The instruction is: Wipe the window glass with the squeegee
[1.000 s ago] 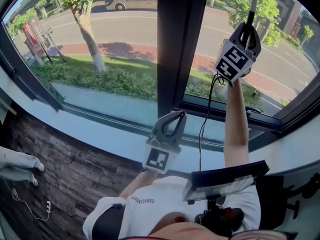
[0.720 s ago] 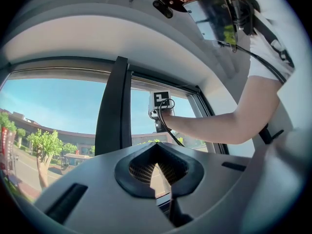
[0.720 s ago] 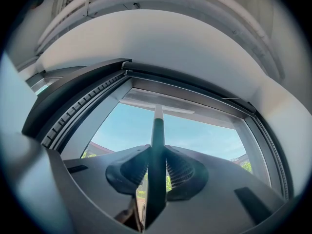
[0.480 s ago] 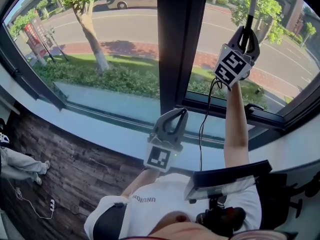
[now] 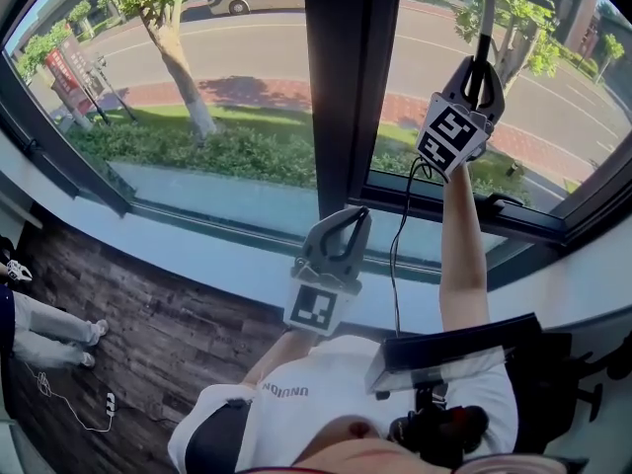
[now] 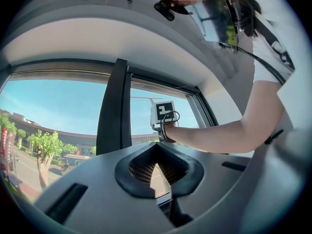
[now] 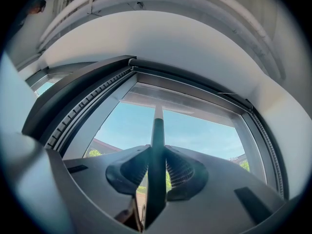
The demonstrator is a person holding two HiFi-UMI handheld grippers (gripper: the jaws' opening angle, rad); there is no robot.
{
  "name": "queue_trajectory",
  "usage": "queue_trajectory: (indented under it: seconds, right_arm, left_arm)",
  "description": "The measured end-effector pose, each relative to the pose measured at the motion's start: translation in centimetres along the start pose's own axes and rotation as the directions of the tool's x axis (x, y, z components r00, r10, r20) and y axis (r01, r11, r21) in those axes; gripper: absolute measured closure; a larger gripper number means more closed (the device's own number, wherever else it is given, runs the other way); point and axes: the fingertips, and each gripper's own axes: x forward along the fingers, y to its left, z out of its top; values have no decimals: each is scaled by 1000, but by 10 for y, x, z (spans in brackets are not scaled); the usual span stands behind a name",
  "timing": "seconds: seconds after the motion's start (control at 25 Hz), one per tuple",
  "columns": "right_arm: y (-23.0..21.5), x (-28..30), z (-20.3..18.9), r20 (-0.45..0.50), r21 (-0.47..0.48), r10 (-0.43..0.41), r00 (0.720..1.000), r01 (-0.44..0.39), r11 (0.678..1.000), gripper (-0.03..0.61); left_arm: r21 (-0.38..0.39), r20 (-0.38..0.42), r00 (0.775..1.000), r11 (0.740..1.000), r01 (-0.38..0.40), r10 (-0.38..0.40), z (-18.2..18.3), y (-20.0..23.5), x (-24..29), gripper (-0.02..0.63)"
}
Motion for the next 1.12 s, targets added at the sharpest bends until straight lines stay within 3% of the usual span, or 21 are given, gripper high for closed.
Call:
queue_trajectory:
  seconds: [0.24,0.72,1.12]
  right_arm:
    - [-1,-8,-10,-25,-3,0,1000,0,1000,486]
    - [-2,-32,-31,-62,-30,4,998,-6,1000,486]
    - [-1,-43,-44,-87,-42,21,996,-25,999,486]
  left_arm:
    - [32,-5,1000,999,10,-9,5,-2,-3,618]
    - [-10,8,1000,1000,-2,2,7,-8,-14,620]
    - [6,2,1000,1000,12,-12,9,-16,-14,618]
